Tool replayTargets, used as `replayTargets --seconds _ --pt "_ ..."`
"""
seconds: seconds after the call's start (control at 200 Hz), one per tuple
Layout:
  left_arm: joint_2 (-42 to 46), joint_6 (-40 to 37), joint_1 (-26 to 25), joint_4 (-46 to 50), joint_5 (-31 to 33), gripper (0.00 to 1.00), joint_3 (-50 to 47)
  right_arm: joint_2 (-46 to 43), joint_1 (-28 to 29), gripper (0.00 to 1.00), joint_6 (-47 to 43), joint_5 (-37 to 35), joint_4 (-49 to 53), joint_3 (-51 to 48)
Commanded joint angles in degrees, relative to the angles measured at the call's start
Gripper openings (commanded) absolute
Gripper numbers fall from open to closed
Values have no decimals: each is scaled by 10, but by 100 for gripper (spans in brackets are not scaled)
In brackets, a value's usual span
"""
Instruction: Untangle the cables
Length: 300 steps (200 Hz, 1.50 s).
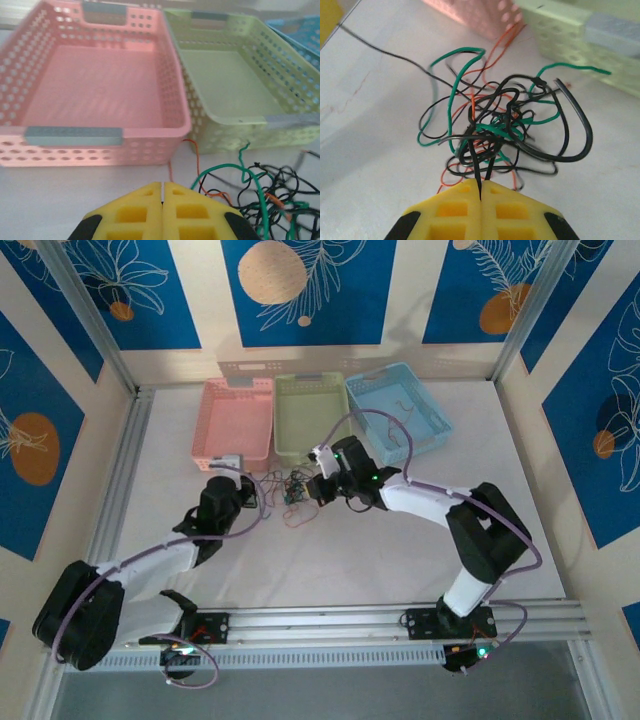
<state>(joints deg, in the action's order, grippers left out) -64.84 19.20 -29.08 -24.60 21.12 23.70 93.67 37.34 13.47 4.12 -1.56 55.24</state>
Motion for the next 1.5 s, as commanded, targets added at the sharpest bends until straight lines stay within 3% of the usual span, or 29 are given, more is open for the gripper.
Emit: replayTargets --seconds 0.0,0.405,0.725,0.935,1.1,1.285,1.496 --pt "33 40 28 9 44 0 -23 -33 -29 0 38 -39 -30 -28" --pt "83 81 64 20 65 0 -55 -105 -148 0 181 -159 -29 -104" --pt "121 100 75 31 92 0 -74 -148 -177 0 252 -269 9 -133" --pt "138 110 81 37 102 0 -84 -159 -204 0 297 -293 30 -147" --pt "153 115 84 38 108 0 -92 -157 -213 0 287 -232 2 -154" --pt "165 122 87 43 116 0 -97 -158 -205 0 268 -212 -12 -153" --pt "195 135 92 53 136 0 -110 -224 -197 0 262 -244 -46 -196"
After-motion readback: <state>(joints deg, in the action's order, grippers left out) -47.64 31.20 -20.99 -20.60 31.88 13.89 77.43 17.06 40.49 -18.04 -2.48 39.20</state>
